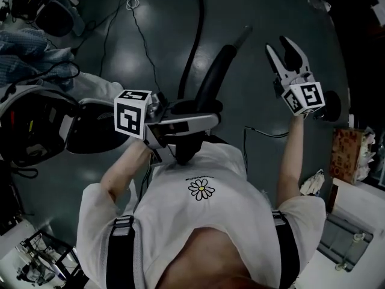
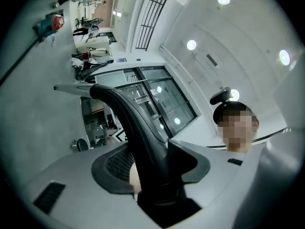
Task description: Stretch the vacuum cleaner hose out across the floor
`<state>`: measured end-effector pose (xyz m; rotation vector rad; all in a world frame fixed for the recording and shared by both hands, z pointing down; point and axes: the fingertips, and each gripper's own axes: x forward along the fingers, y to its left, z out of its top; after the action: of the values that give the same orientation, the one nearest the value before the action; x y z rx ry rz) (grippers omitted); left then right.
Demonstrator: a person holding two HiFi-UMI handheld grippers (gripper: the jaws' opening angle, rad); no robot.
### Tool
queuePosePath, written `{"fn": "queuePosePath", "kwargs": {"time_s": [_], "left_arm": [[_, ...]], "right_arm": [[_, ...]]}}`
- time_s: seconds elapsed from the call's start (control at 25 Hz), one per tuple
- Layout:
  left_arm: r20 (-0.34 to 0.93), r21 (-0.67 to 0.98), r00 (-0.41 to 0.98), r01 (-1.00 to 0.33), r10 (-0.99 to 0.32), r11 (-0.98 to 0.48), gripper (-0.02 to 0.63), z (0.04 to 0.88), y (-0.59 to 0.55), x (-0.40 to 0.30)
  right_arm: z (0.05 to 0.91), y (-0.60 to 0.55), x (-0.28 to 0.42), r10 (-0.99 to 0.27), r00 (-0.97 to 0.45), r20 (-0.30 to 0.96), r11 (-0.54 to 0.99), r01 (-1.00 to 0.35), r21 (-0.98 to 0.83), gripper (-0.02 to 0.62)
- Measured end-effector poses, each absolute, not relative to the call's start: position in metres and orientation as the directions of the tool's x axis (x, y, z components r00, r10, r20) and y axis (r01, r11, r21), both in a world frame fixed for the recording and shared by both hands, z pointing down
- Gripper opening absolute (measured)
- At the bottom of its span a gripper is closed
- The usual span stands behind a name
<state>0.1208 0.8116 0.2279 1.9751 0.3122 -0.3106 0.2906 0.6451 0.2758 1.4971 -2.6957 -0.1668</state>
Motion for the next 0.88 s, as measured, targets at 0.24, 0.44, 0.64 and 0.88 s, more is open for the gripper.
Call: {"fn": "queuePosePath", "kwargs": {"time_s": [0.24,0.44,0.64,0.88], "left_arm": [[-0.364,0.787,0.931,0.326,0.033,-0.524,0.210,0.225,0.806,0.121],[-0.364,0.691,0.927,0.337,0.094,-0.640,0.212,0.217,0.840,0.119],[-0.304,0.642,0.935,0.341,0.180,-0.686,0.215,0.212,0.835,0.109],[0.001,0.489,0.987,0.142,0.163,-0.861,0.216,0.242,0.794,0.096]], "right_arm": [[0.350,0.600,0.312,-0.718,-0.598,-0.357,0.293,0.205,-0.934,0.213],[0.368,0.562,0.240,-0.696,-0.565,-0.443,0.087,0.546,-0.833,0.213],[0.301,0.500,0.214,-0.659,-0.474,-0.584,0.197,0.641,-0.742,0.213],[0.237,0.465,0.186,-0.577,-0.620,-0.532,0.395,0.358,-0.846,0.212]]}}
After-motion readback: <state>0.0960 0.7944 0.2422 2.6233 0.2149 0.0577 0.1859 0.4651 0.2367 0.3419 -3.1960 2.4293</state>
